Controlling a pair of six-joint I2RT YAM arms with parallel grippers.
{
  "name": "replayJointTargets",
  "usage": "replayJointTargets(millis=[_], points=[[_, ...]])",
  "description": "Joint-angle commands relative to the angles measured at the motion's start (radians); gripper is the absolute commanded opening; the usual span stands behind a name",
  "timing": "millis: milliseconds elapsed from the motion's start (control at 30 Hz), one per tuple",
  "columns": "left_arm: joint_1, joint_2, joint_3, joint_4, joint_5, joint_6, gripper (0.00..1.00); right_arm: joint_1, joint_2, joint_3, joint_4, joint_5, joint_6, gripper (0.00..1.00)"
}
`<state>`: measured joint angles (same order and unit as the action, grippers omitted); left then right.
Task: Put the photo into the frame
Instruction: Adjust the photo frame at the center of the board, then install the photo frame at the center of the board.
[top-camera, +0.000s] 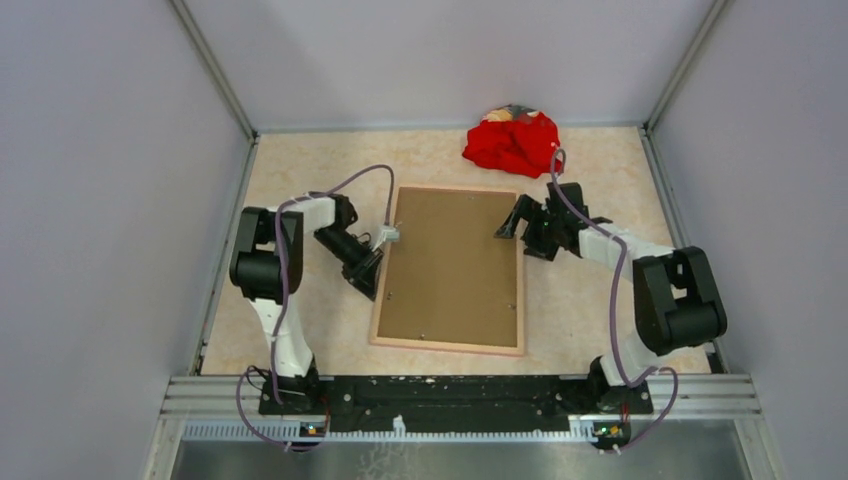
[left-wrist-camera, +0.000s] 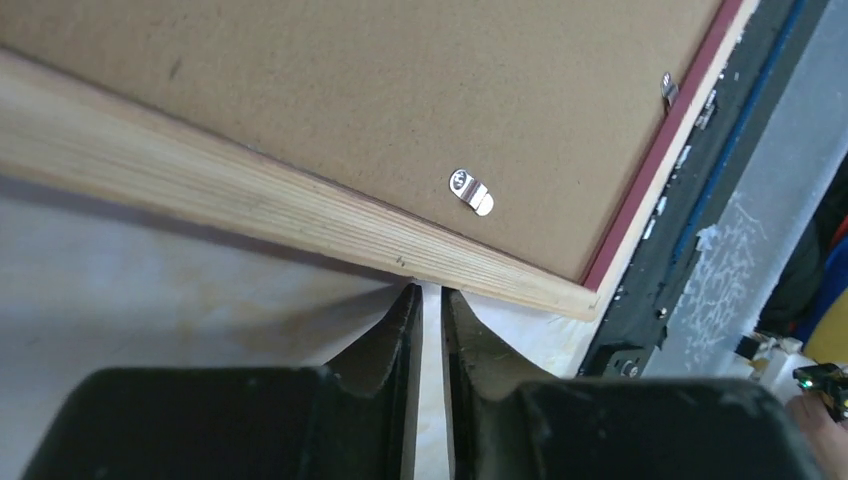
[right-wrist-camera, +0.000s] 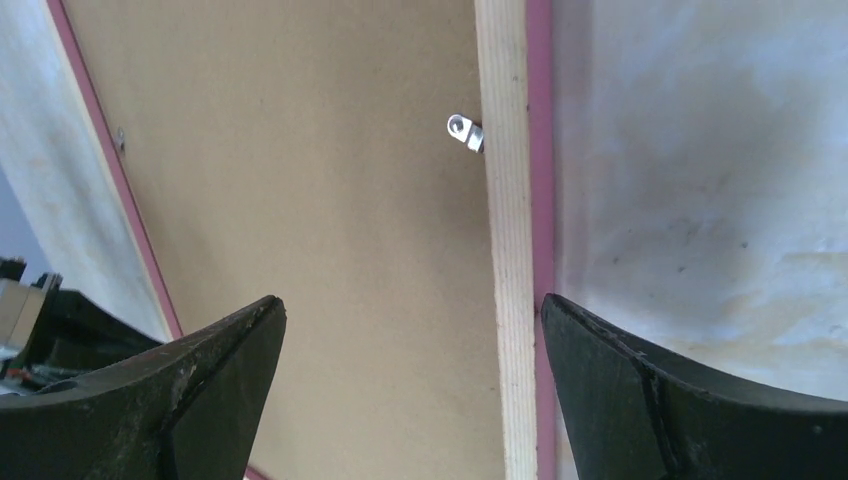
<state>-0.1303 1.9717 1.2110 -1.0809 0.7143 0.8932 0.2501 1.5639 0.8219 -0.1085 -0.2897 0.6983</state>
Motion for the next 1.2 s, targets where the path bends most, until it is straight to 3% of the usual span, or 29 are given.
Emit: replayJointTargets(millis=[0, 233, 400, 567, 700, 1167], points=[[-0.004, -0.043, -0.022, 0.025, 0.027, 0.036, 0.22, -0.009, -0.013, 0.114, -0.107, 0.073, -0.093, 0.99], [0.098, -0.002, 0.126, -0.102, 0.137, 0.078, 0.34, 0.03, -0.221, 0.053, -0.09, 0.117, -0.075, 0.92], [0.094, 0.069, 0.198, -0.094, 0.242, 0.006, 0.35, 0.267, -0.266, 0.012, -0.01, 0.124, -0.014, 0.88], [0.092, 0.133, 0.214, -0.061, 0.276, -0.044, 0.35, 0.509, -0.184, -0.016, 0.127, 0.161, 0.052, 0.85], [0.09, 0.153, 0.21, -0.07, 0.307, -0.035, 0.35, 0.629, -0.089, -0.002, 0.227, 0.176, 0.074, 0.84], [0.087, 0.176, 0.193, -0.008, 0.295, -0.089, 0.27, 0.771, 0.221, 0.137, 0.417, 0.126, 0.14, 0.81]])
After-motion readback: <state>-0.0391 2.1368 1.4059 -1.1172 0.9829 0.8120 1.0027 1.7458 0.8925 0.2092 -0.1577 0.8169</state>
